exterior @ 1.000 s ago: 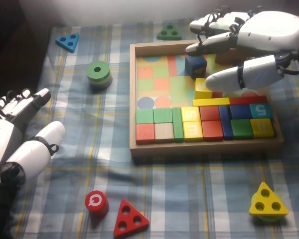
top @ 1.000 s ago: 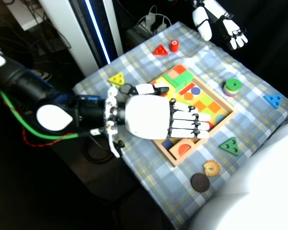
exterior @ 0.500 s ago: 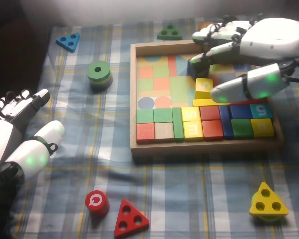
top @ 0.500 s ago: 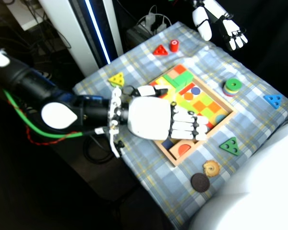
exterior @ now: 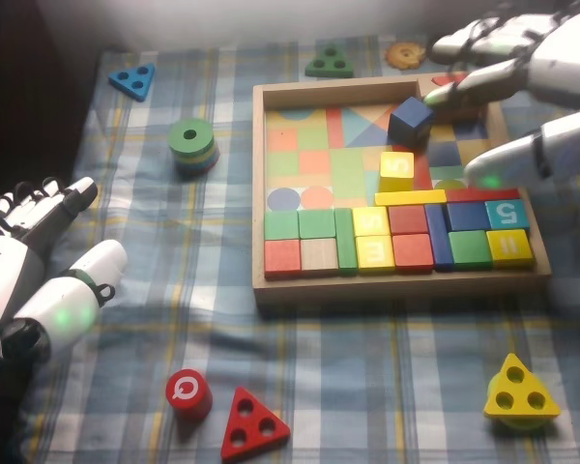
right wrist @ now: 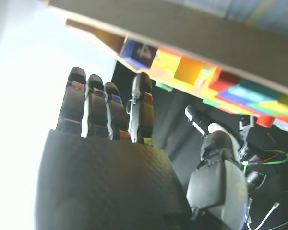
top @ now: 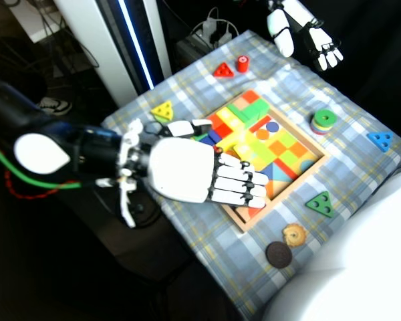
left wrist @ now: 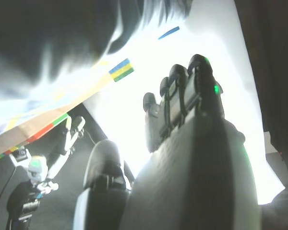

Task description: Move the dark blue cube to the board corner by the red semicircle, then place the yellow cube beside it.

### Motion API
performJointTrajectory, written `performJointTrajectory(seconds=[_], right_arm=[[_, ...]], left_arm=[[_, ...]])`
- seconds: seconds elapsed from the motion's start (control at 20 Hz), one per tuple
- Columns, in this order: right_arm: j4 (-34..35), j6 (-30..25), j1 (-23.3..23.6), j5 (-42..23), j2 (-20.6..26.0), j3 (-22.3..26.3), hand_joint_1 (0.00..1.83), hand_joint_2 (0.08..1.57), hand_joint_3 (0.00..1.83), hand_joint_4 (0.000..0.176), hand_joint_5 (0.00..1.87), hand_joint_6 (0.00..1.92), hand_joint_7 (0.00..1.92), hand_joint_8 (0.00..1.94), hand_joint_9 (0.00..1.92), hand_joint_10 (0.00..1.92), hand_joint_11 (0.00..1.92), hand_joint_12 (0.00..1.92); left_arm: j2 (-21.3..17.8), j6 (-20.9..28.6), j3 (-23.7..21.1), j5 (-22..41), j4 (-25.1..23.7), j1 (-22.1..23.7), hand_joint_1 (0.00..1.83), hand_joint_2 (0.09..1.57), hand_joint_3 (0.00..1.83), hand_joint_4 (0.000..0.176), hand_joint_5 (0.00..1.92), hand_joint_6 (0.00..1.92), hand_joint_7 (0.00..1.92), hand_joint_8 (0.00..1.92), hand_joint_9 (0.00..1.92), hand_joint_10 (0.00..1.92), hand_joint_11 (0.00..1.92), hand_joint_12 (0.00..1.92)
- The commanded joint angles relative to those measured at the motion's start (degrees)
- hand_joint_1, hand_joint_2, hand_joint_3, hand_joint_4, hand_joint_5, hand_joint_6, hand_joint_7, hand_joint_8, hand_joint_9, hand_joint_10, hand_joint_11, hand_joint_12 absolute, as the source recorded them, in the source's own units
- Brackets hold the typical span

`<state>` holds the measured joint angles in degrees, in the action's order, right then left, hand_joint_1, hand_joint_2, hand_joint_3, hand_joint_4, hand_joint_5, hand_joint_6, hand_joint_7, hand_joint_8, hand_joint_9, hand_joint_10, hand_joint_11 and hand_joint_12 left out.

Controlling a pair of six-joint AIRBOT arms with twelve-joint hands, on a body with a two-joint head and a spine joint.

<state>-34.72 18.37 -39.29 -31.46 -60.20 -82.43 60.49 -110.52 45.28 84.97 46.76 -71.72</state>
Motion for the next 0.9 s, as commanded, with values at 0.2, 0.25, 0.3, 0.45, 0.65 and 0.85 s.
performJointTrajectory(seconds=[0.2,0.25,0.3,0.45,0.65,0.85], right_arm=[[4.90,1.88,-0.09,-5.32,1.01,1.08,0.00,0.95,0.01,0.044,0.35,0.00,0.00,0.00,0.00,0.00,0.00,0.00],[4.89,2.00,-0.09,-5.52,1.01,1.07,0.00,0.95,0.01,0.044,0.35,0.00,0.00,0.00,0.00,0.00,0.00,0.00],[4.89,2.16,-0.09,-5.73,1.01,1.00,0.00,0.96,0.01,0.052,0.33,0.00,0.00,0.00,0.00,0.00,0.00,0.00],[4.89,2.23,-0.09,-6.25,0.73,0.19,0.00,0.95,0.00,0.033,0.33,0.00,0.00,0.00,0.00,0.00,0.00,0.00],[4.11,2.23,-0.07,-6.29,-1.63,-1.35,0.00,0.94,0.00,0.045,0.34,0.00,0.00,0.00,0.00,0.00,0.00,0.00],[4.07,2.23,0.07,-6.29,-3.67,-2.85,0.00,0.98,0.01,0.057,0.30,0.00,0.00,0.00,0.00,0.00,0.00,0.00]], left_arm=[[0.00,0.33,0.08,6.31,-2.32,0.09,0.10,1.38,0.00,0.088,0.27,0.00,0.16,0.00,0.14,0.00,0.00,0.00],[0.01,0.33,0.08,6.26,-2.32,0.09,0.10,1.38,0.00,0.088,0.27,0.00,0.16,0.00,0.14,0.00,0.00,0.00],[0.00,0.33,0.10,6.22,-2.33,0.09,0.10,1.39,0.00,0.073,0.28,0.00,0.17,0.00,0.15,0.00,0.00,0.00],[0.01,0.33,0.15,6.12,-2.36,0.13,0.11,1.39,0.00,0.090,0.29,0.00,0.15,0.00,0.12,0.00,0.00,0.00],[0.04,0.60,0.19,6.02,-2.61,0.17,0.10,1.39,0.00,0.066,0.29,0.00,0.16,0.00,0.13,0.00,0.00,0.00],[0.19,0.78,0.29,5.83,-2.69,0.18,0.12,1.40,0.00,0.059,0.30,0.01,0.17,0.00,0.12,0.00,0.00,0.00]])
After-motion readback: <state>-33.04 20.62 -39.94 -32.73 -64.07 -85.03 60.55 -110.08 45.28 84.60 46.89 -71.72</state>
